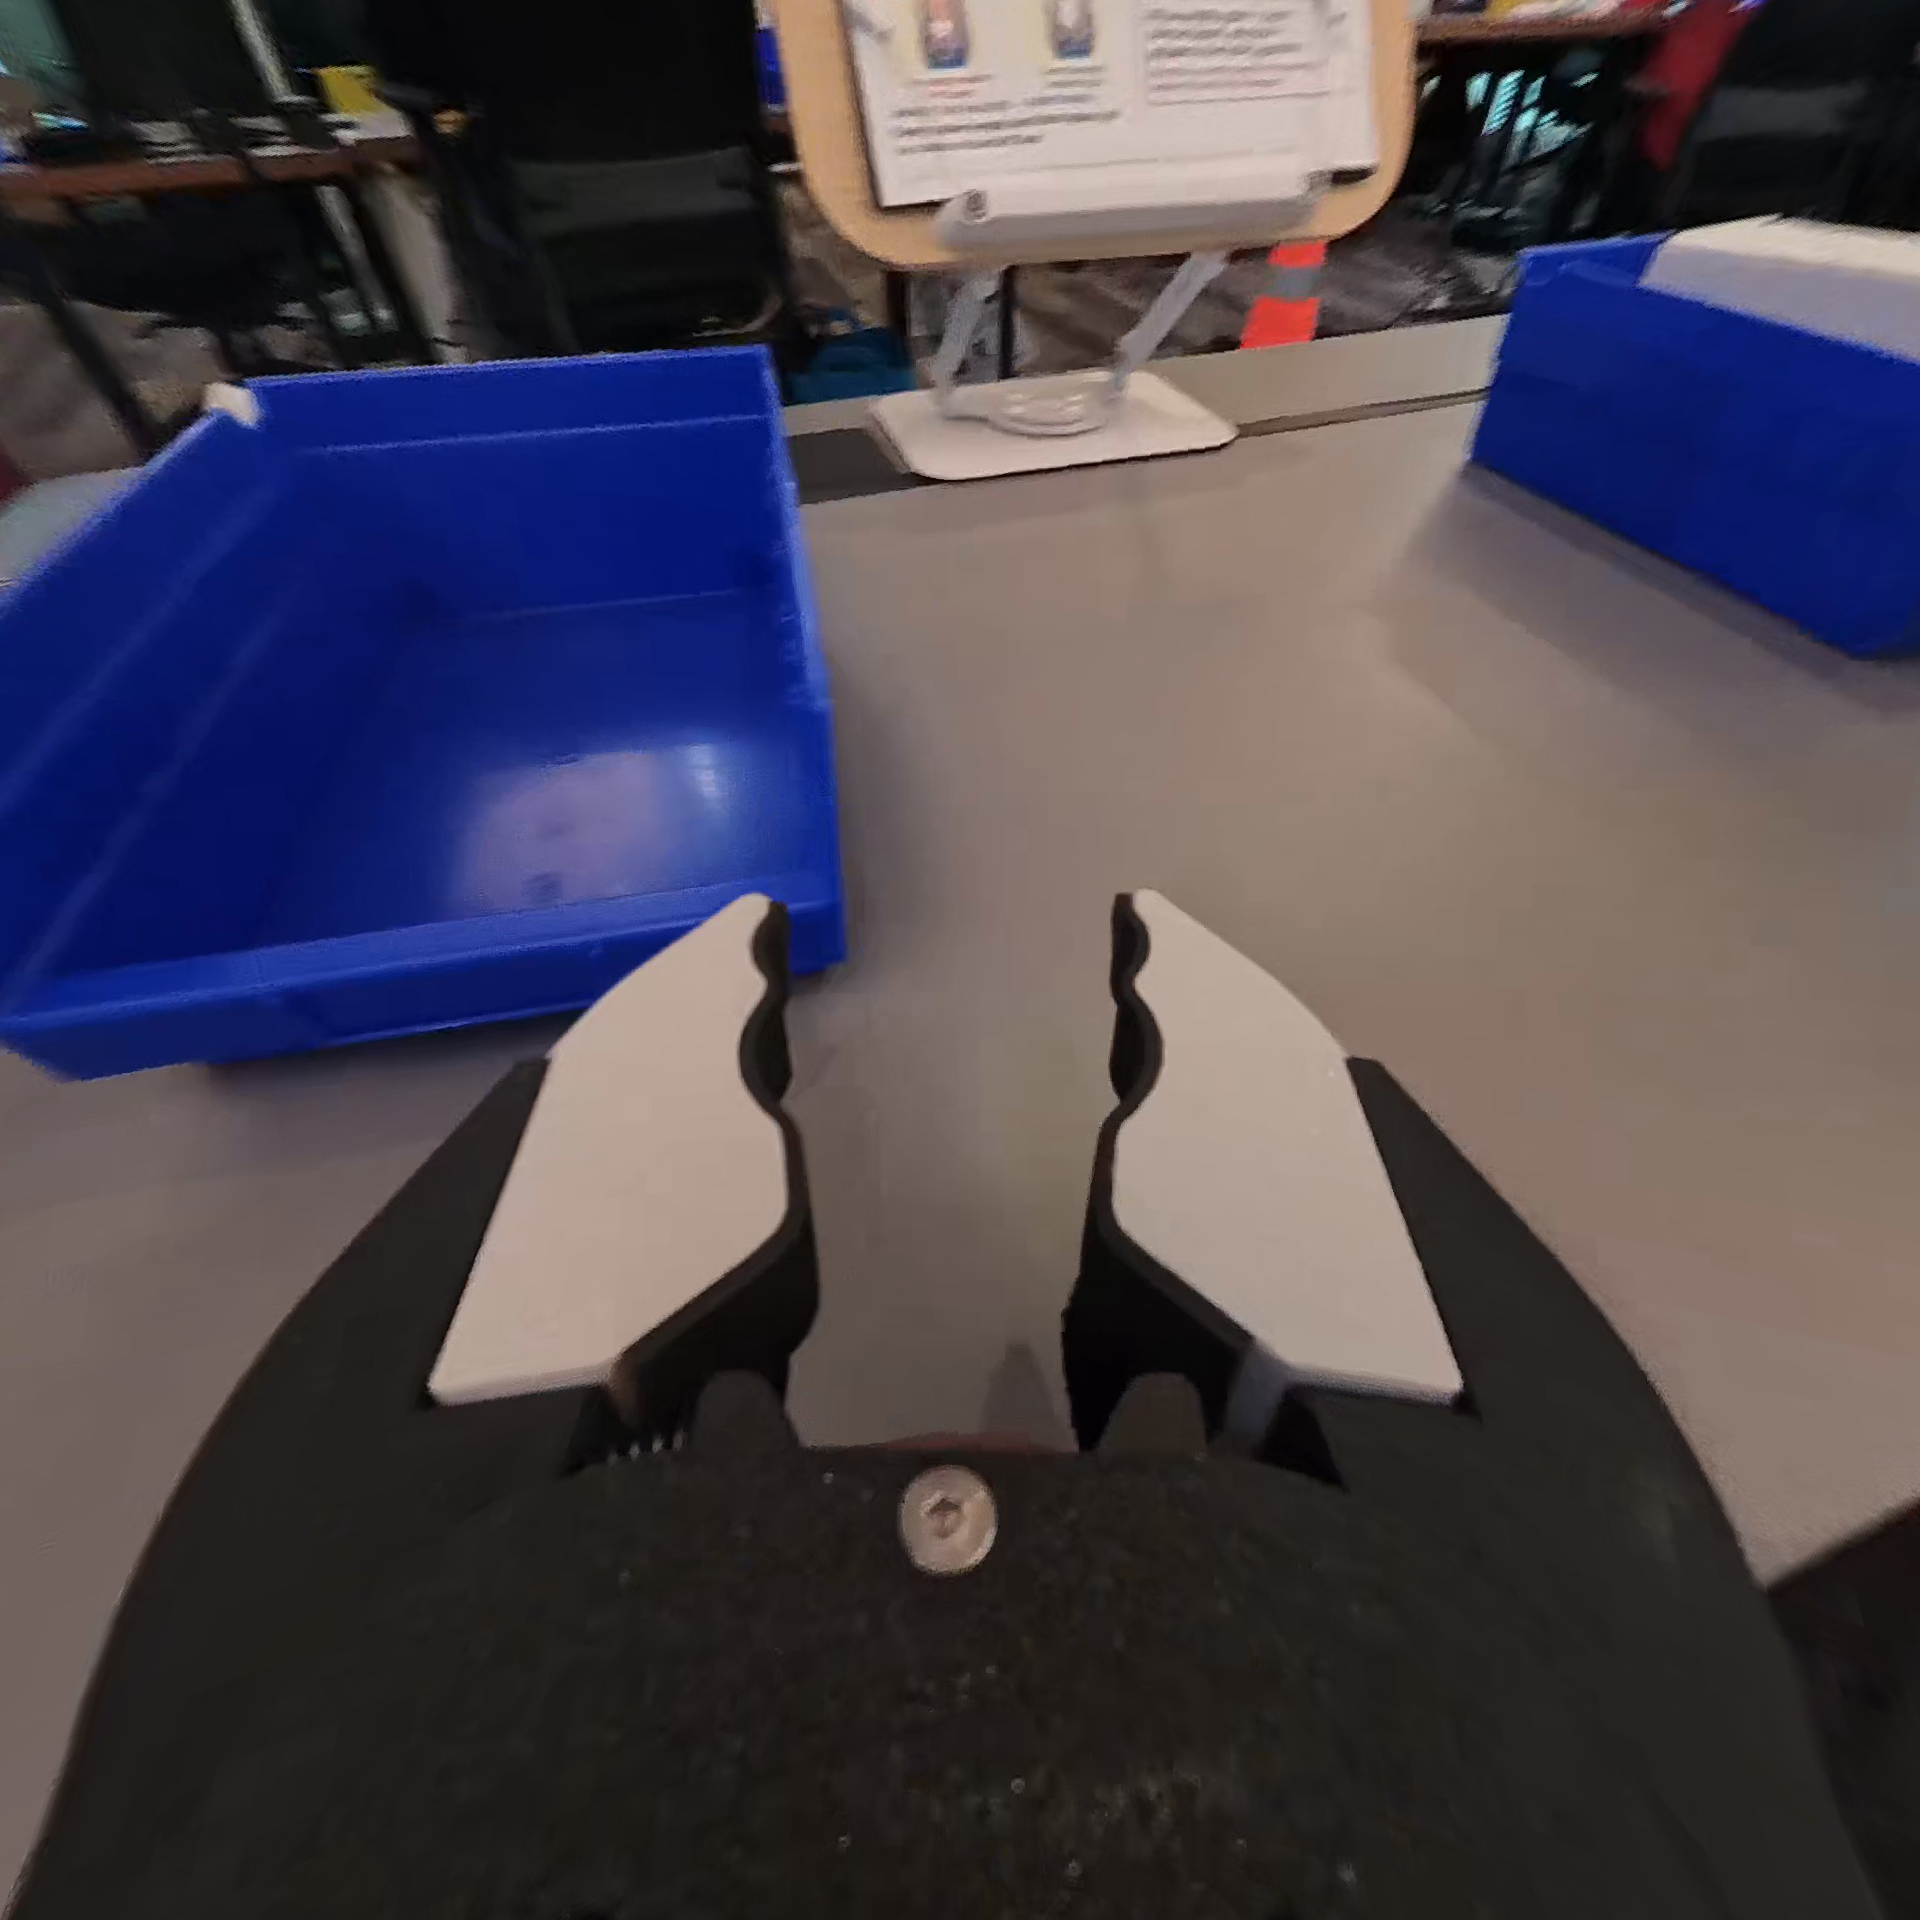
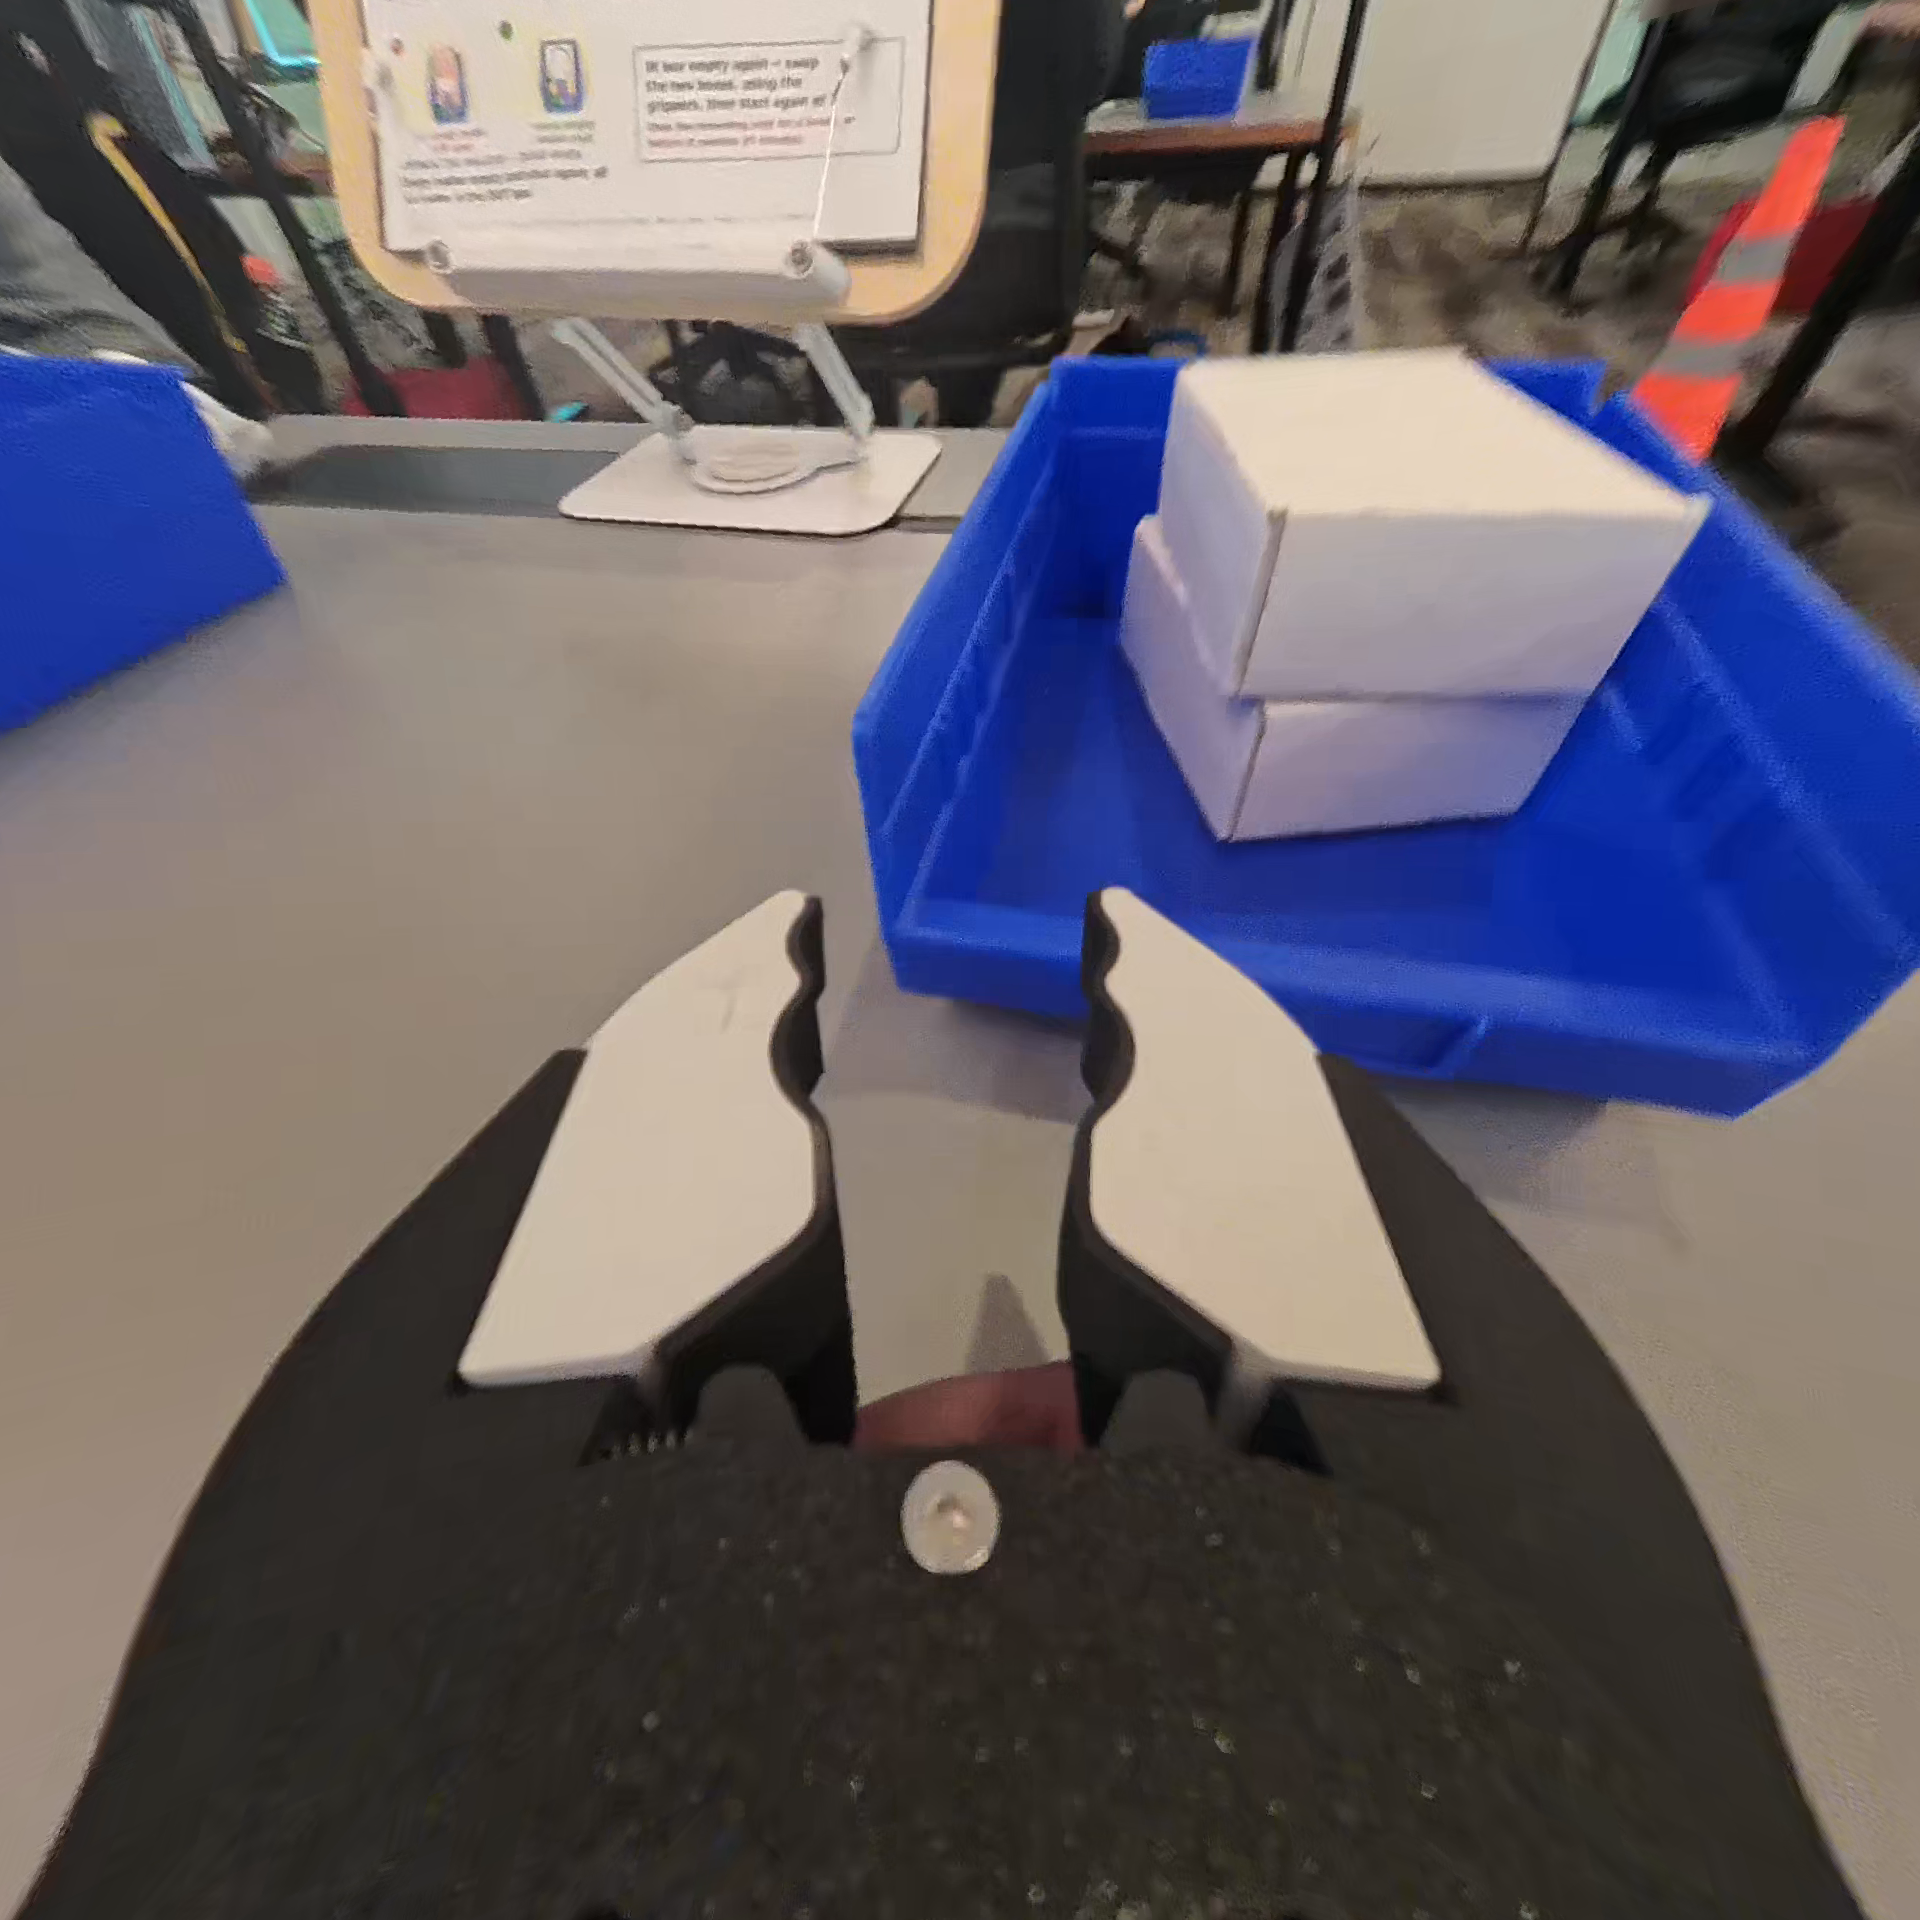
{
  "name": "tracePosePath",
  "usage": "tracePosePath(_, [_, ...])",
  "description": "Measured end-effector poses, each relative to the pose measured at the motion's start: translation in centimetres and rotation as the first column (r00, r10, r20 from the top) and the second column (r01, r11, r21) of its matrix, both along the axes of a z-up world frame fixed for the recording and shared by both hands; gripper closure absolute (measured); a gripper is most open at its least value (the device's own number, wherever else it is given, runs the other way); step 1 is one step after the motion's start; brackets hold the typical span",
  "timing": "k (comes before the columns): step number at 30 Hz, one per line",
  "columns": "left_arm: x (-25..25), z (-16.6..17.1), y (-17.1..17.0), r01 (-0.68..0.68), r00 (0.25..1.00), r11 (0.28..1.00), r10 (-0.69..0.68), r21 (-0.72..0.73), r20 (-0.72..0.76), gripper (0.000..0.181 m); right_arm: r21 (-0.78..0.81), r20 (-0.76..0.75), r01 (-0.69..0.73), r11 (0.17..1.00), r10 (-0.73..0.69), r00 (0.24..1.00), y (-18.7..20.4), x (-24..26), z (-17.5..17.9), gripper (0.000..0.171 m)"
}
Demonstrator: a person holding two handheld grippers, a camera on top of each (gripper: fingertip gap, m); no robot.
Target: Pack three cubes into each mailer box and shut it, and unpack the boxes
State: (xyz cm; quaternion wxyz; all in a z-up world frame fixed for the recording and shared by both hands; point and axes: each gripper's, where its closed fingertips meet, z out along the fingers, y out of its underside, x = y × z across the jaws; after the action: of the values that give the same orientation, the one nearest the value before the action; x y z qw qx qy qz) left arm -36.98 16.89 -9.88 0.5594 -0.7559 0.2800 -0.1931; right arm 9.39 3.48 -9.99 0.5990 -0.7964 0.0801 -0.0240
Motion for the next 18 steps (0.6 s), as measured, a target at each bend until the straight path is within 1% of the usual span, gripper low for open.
tracePosePath(1, [-0.3, -0.4, 0.5, -0.012, 1.0, 1.0, 0.012, 0.002, -0.017, 0.119, -0.004, -0.041, 0.0, 1.0, 0.0, 0.999, -0.4, 0.1, -0.1, 0.123])
tracePosePath(3, [-0.4, -1.7, 1.2, -0.024, 0.998, 0.998, 0.021, -0.053, -0.052, 0.117, 0.046, -0.052, 0.019, 0.999, -0.016, 0.999, -1.0, 0.8, 0.3, 0.126])
tracePosePath(5, [-0.2, -2.2, 1.3, -0.025, 0.999, 0.993, 0.021, -0.113, -0.036, 0.116, 0.079, 0.005, 0.032, 0.996, -0.032, 0.999, -1.0, 1.3, 0.3, 0.133])
tracePosePath(6, [0.1, -2.0, 1.2, -0.014, 1.0, 0.993, 0.013, -0.121, -0.01, 0.119, 0.066, 0.037, 0.036, 0.997, -0.038, 0.999, -0.9, 1.4, -0.1, 0.133])
tracePosePath(8, [0.3, -1.4, 1.0, 0.002, 1.0, 0.995, -0.001, -0.103, 0.01, 0.124, 0.02, 0.062, 0.036, 0.999, -0.037, 0.997, -0.6, 1.6, -1.1, 0.133])
tracePosePath(11, [0.2, -1.6, 1.0, -0.008, 0.999, 0.998, 0.006, -0.065, -0.034, 0.125, 0.008, 0.061, 0.043, 0.999, -0.043, 0.997, -0.6, 1.9, -1.6, 0.133])
tracePosePath(14, [0.4, -1.8, 1.1, -0.008, 1.0, 0.996, 0.006, -0.089, -0.023, 0.125, 0.001, 0.023, 0.053, 0.999, -0.053, 0.998, -0.8, 2.2, -1.8, 0.138])
tracePosePath(18, [0.5, -2.2, 1.6, -0.006, 1.0, 0.992, 0.005, -0.124, -0.005, 0.125, -0.013, 0.008, 0.068, 0.998, -0.068, 0.998, -0.9, 2.6, -2.2, 0.138])
